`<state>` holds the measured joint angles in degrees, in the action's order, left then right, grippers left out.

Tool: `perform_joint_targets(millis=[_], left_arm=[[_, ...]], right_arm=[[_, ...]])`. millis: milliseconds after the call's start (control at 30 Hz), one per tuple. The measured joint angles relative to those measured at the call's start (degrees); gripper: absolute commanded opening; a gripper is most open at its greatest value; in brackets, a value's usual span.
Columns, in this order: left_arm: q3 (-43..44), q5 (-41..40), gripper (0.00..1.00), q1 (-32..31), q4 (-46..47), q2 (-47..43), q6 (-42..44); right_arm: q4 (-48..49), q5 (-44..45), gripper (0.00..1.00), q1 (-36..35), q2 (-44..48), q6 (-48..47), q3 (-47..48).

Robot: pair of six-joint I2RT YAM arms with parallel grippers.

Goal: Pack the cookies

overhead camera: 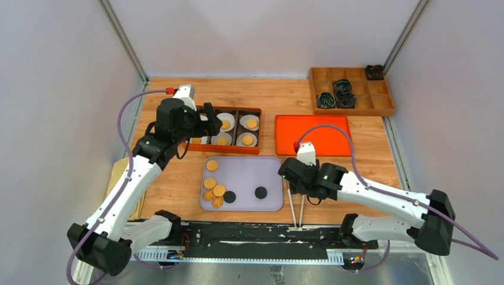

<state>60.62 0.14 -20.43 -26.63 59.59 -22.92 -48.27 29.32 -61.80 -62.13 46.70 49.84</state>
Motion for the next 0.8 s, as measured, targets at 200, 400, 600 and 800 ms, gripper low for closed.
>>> perform_joint_targets(millis=[200, 400, 600, 800], left_arm=[[-0.61, 0.33, 1.0, 0.0, 0.55, 0.04, -0.04], [-0.63, 1.07, 1.0, 0.0, 0.96, 0.37, -0.33], [-0.63, 1.4, 1.0, -0.61, 1.66, 1.09, -0.76], [0.13, 1.11, 1.0, -2.27, 1.73, 4.09, -0.74]], right_arm=[[-0.02, -0.35, 0.57, 0.07, -3.34, 0.85, -5.79], [-0.15, 0.5, 0.52, 0.09, -3.85, 0.15, -6.14], [-0.2, 2.71, 0.58, 1.88, -7.21, -3.48, -0.39], [4.59, 3.76, 0.58, 13.9, -10.34, -13.2, 9.62]])
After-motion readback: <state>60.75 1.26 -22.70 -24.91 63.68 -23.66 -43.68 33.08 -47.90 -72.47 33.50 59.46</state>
